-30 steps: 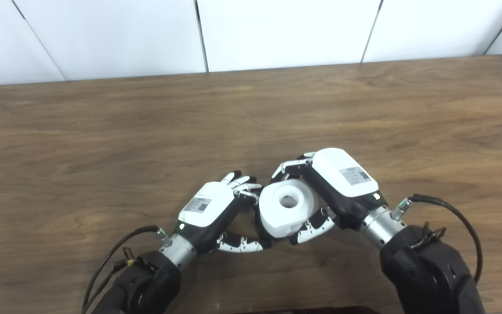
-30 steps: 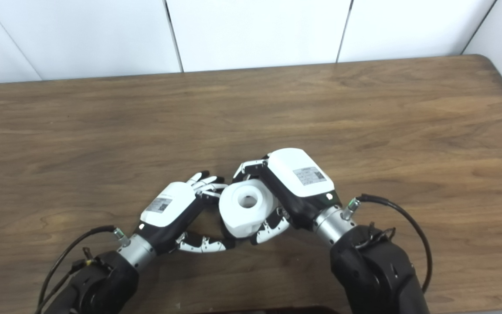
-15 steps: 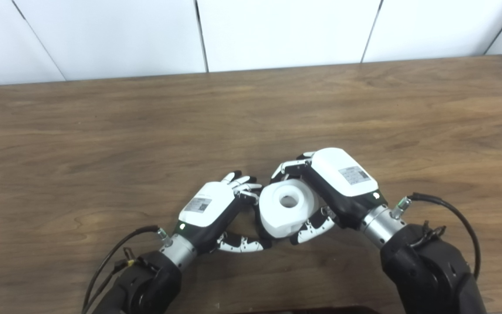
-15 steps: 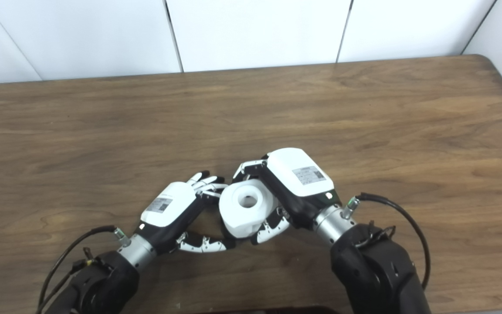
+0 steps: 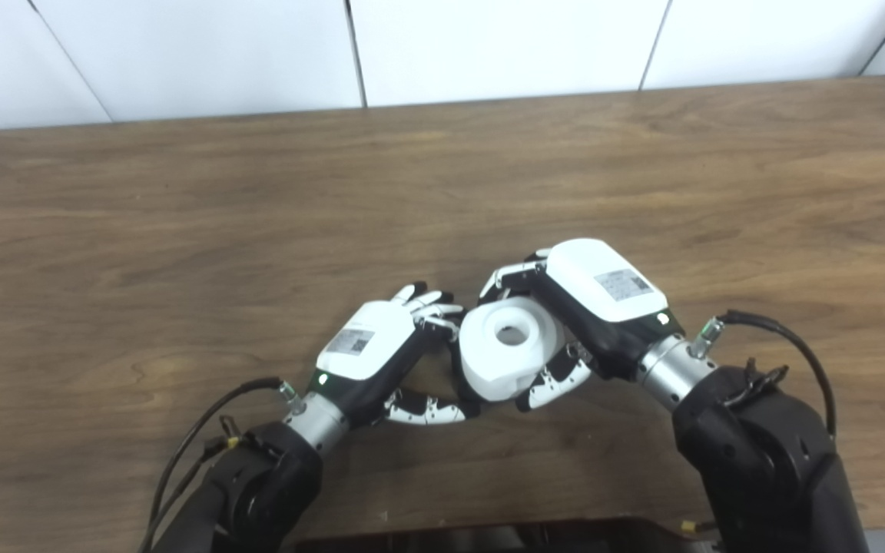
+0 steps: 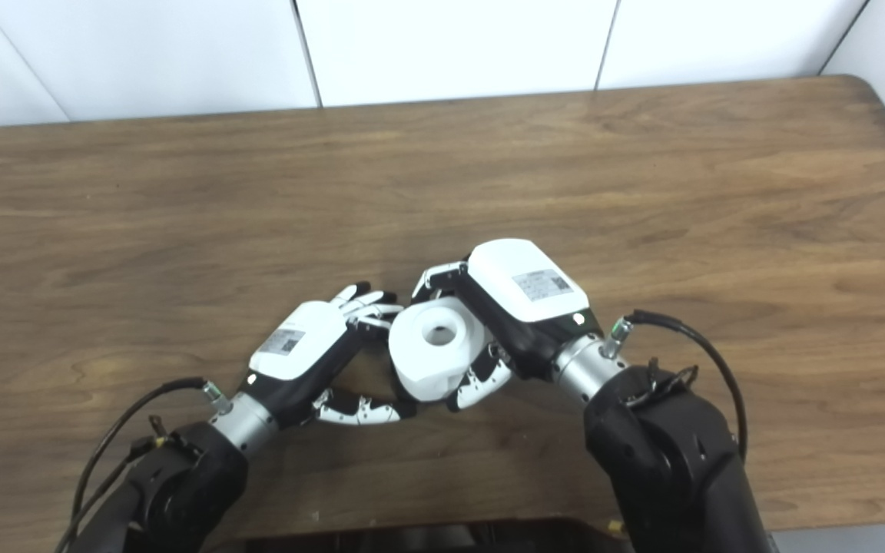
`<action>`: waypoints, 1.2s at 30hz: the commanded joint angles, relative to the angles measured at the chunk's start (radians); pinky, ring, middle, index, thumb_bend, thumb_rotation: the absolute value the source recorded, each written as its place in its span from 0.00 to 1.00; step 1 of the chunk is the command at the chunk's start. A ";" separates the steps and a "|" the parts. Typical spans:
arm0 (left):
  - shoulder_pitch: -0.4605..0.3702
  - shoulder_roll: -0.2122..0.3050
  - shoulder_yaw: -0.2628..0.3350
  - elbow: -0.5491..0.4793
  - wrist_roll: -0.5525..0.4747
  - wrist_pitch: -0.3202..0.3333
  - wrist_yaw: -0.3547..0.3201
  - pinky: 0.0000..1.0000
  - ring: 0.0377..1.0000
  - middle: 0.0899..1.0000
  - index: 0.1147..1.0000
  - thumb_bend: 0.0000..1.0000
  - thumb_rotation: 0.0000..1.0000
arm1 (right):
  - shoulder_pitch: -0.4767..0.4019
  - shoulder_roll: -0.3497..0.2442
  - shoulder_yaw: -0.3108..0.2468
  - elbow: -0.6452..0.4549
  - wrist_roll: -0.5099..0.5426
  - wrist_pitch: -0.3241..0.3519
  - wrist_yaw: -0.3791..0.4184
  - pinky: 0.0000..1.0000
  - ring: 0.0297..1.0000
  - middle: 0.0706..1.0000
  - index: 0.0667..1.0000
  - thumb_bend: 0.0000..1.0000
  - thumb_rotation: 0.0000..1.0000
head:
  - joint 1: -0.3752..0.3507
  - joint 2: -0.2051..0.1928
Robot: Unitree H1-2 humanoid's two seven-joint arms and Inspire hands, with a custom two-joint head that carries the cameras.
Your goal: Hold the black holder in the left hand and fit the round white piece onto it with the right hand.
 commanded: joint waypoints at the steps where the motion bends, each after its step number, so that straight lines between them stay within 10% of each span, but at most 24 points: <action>1: 0.022 0.003 -0.032 0.016 0.018 0.009 -0.079 1.00 0.91 0.79 0.42 0.52 0.06 | 0.011 -0.019 0.000 0.007 -0.023 0.002 0.043 0.82 0.61 0.39 0.49 0.53 0.01 | -0.001 0.001; 24: 0.020 -0.002 -0.033 0.030 0.021 0.007 -0.078 1.00 0.91 0.79 0.42 0.52 0.06 | 0.007 -0.017 -0.004 -0.015 -0.019 -0.003 0.037 0.83 0.66 0.44 0.46 0.53 0.01 | 0.000 -0.009; 29: 0.017 -0.003 -0.035 0.035 0.025 0.004 -0.076 1.00 0.91 0.79 0.42 0.52 0.06 | -0.002 -0.019 -0.008 -0.023 -0.018 -0.003 0.061 0.86 0.70 0.57 0.46 0.52 0.15 | -0.001 -0.010; 31: 0.017 -0.004 -0.035 0.036 0.026 0.002 -0.073 1.00 0.90 0.79 0.42 0.52 0.06 | -0.004 -0.022 -0.009 -0.024 -0.015 -0.007 0.063 0.86 0.70 0.56 0.56 0.89 0.22 | -0.001 -0.010; 36: 0.017 -0.007 -0.037 0.036 0.030 0.005 -0.076 1.00 0.90 0.79 0.42 0.52 0.06 | -0.006 -0.033 -0.008 -0.024 -0.012 -0.010 0.066 0.86 0.71 0.60 0.60 1.00 0.25 | 0.001 -0.014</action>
